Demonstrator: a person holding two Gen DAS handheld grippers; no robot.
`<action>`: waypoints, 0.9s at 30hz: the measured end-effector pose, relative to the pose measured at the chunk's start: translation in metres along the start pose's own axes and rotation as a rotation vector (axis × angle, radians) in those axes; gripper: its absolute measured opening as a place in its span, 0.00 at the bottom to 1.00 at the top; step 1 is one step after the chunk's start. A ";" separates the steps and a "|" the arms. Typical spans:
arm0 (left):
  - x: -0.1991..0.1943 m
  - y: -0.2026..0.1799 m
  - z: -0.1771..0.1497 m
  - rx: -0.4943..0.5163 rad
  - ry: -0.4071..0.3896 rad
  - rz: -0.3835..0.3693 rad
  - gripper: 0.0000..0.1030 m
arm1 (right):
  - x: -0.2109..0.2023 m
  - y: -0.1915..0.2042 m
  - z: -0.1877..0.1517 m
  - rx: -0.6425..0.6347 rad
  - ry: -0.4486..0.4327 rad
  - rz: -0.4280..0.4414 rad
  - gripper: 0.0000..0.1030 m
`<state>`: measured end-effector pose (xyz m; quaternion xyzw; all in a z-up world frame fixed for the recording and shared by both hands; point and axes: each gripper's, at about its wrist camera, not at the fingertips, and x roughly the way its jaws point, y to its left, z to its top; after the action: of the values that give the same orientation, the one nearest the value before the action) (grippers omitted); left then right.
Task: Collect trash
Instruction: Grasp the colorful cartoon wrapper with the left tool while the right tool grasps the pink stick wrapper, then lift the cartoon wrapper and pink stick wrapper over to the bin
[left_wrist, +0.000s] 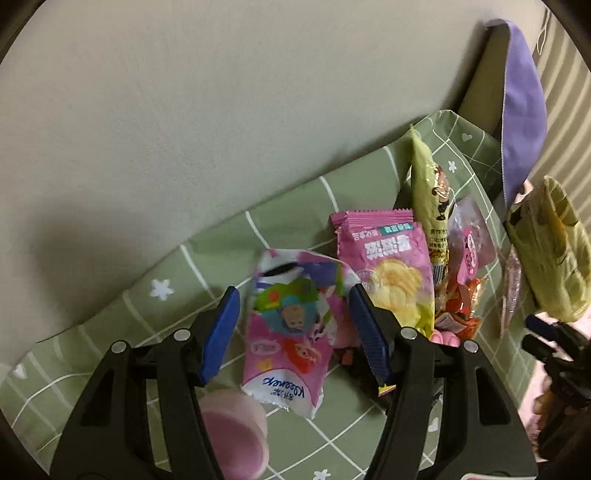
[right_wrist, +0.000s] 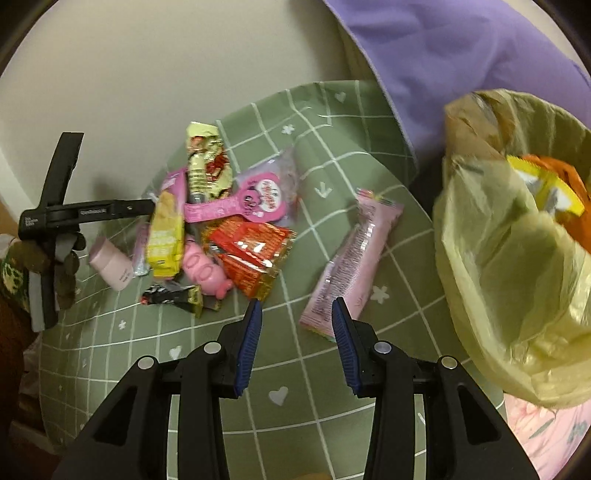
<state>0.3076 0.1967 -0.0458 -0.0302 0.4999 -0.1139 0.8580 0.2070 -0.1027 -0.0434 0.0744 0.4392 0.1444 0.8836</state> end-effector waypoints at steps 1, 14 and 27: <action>0.005 -0.001 0.003 -0.001 0.013 -0.014 0.57 | 0.001 -0.002 0.000 0.013 -0.006 -0.012 0.37; -0.027 -0.010 -0.013 -0.123 -0.071 -0.030 0.06 | 0.035 -0.023 0.020 0.198 0.007 -0.081 0.37; -0.045 -0.016 -0.018 -0.077 -0.087 -0.051 0.28 | 0.023 -0.004 0.039 0.117 0.021 -0.072 0.14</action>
<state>0.2680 0.1926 -0.0145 -0.0807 0.4652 -0.1148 0.8740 0.2522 -0.0993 -0.0384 0.1085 0.4585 0.0872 0.8777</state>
